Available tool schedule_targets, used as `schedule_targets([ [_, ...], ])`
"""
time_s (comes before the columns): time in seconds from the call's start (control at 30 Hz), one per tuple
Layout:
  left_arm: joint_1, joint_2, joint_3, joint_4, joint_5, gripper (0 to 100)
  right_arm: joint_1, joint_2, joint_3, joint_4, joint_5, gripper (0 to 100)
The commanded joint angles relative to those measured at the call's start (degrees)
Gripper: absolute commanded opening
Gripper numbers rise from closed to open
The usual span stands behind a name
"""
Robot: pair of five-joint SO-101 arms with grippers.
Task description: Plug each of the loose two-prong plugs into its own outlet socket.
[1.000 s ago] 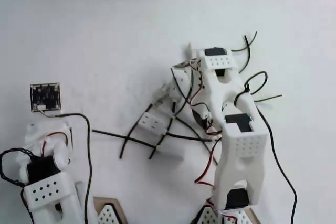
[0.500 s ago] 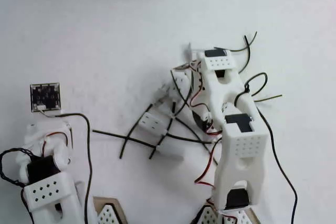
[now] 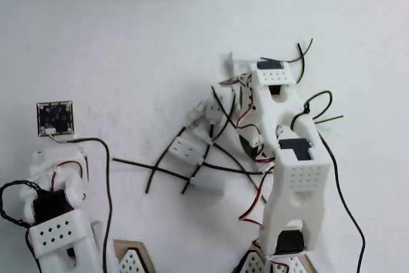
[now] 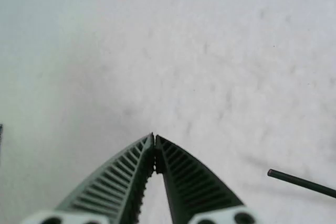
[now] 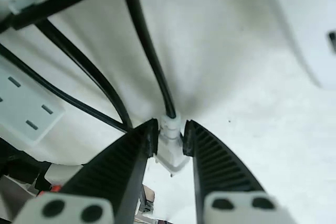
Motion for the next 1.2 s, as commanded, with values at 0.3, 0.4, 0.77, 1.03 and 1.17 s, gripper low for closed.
schedule_targets([
  [0.3, -0.31, -0.84, -0.35, -1.23, -0.79, 3, 0.66, -0.48, 1.41, 1.01, -0.09, 8.4],
  [0.4, -0.31, -0.84, -0.35, -1.23, -0.79, 3, -0.04, -0.48, 3.34, 0.92, -0.09, 7.6],
  [0.77, -0.31, -0.84, -0.35, -1.23, -0.79, 3, -2.86, -0.66, -5.45, -1.01, -5.27, 1.7],
  [1.03, -0.31, -0.84, -0.35, -1.23, -0.79, 3, -1.27, -0.66, -18.73, -1.8, -8.7, 1.7],
  [1.17, -0.31, -0.84, -0.35, -1.23, -0.79, 3, -0.57, 1.54, -19.78, -8.48, -11.08, 1.7],
])
